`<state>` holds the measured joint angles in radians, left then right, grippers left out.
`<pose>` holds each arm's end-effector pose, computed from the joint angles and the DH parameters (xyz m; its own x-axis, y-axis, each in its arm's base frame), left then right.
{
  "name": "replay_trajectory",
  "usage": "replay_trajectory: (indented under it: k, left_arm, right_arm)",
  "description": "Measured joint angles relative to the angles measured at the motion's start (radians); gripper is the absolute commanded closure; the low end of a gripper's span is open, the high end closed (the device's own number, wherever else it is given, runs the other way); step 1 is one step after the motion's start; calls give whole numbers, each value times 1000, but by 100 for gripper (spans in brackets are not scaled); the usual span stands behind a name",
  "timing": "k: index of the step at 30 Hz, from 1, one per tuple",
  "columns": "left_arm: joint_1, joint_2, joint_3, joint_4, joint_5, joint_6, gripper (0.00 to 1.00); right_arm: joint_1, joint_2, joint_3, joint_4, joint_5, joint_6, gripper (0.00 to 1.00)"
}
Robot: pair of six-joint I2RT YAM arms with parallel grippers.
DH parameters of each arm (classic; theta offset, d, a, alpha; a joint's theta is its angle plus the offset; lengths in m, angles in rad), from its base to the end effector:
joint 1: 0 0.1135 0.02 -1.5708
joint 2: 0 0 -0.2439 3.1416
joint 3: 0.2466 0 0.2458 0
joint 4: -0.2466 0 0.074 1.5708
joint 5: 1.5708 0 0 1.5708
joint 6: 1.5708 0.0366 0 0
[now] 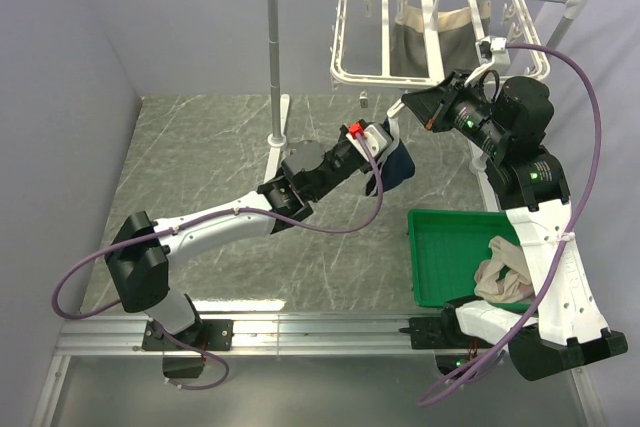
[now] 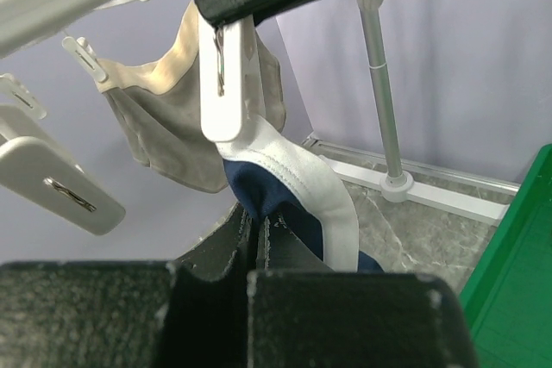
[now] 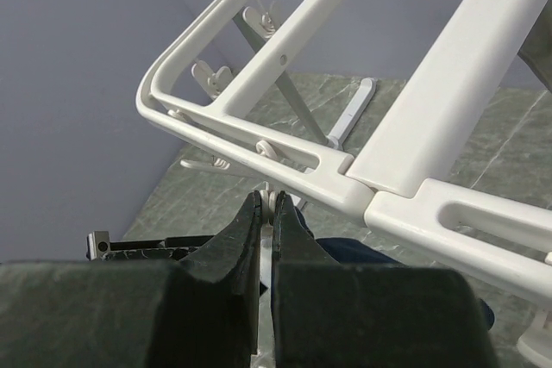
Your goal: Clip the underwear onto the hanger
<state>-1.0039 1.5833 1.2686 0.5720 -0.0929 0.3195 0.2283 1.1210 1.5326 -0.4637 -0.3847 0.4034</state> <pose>0.2043 -0.3146 0.3688 0.3784 -0.0121 -0.9256 0.7088 0.6469 0.2813 0.2075 0.0623 0.4779 -0.2723 0.3103 -0.9108 -0.5088 0.7570 0.4100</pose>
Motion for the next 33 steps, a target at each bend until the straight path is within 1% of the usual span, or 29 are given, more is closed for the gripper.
replay_trajectory:
  k: [14, 24, 27, 30, 33]
  left_arm:
    - [0, 3, 13, 16, -2, 1, 100]
    - [-2, 33, 62, 26, -2, 1, 100]
    - [-2, 36, 62, 28, -2, 2, 100]
    - [-3, 40, 66, 29, -2, 6, 100]
    - [-3, 50, 75, 32, -2, 9, 100]
  right_arm:
    - [-2, -2, -3, -3, 18, 3, 100]
    - [-2, -2, -3, 0, 7, 19, 100]
    - [-2, -2, -3, 0, 5, 21, 95]
    - [-2, -2, -3, 0, 3, 23, 89]
    - [-2, -2, -3, 0, 2, 23, 85]
